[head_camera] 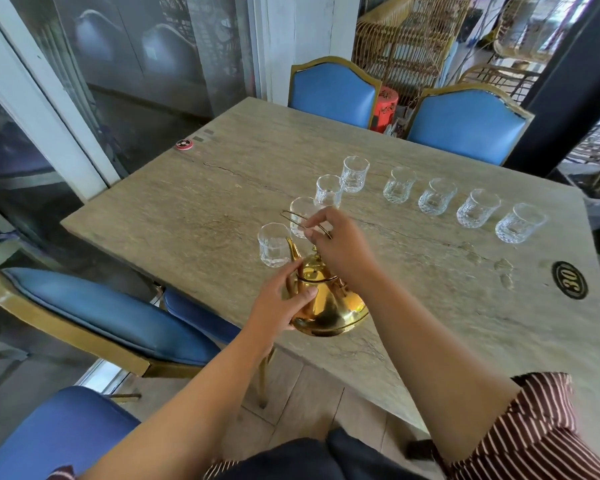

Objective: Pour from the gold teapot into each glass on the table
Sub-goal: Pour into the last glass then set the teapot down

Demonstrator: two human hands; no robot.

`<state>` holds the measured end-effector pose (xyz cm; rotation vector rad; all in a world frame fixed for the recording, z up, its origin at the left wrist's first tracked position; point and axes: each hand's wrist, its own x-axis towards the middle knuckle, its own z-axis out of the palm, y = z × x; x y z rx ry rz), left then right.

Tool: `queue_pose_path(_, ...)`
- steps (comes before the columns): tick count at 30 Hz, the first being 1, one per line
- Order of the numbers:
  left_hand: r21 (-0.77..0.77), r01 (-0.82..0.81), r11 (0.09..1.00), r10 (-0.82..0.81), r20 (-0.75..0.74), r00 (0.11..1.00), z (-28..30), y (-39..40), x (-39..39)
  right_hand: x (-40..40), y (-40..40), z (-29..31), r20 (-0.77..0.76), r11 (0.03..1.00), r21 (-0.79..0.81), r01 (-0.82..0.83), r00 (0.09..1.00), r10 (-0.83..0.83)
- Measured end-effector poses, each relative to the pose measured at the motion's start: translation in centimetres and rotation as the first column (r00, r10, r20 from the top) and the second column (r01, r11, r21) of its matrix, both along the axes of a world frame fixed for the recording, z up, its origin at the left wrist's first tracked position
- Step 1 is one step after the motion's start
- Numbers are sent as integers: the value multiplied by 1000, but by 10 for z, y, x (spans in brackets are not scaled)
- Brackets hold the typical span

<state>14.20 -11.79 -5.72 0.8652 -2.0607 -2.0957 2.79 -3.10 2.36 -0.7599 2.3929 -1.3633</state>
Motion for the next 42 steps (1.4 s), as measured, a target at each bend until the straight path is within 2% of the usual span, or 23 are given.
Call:
queue_pose_path(4, -144, 105, 984, -109, -16, 994, -14, 2, 1, 4, 26, -10, 239, 992, -81, 96, 968, -74)
queue_pose_path(12, -274, 212, 938, -219, 3, 976, -21, 29, -37, -8, 84, -16, 460, 947, -205, 248, 878, -130)
queue_pose_path(20, -374, 295, 880, -297, 52, 953, -6, 79, -116, -52, 134, -16, 456, 864, -277, 421, 849, -267)
queue_pose_path(29, -457, 311, 833, -294, 109, 949, -6, 118, -182, -103, 154, -34, 537, 768, -273, 580, 754, -379)
queue_pose_path(39, -468, 262, 844, -263, 64, 963, -29, 125, -202, -115, 148, -52, 637, 730, -330, 598, 712, -296)
queue_pose_path(42, -451, 259, 854, -254, 74, 964, -29, 127, -203, -116, 149, -52, 628, 742, -341, 578, 727, -278)
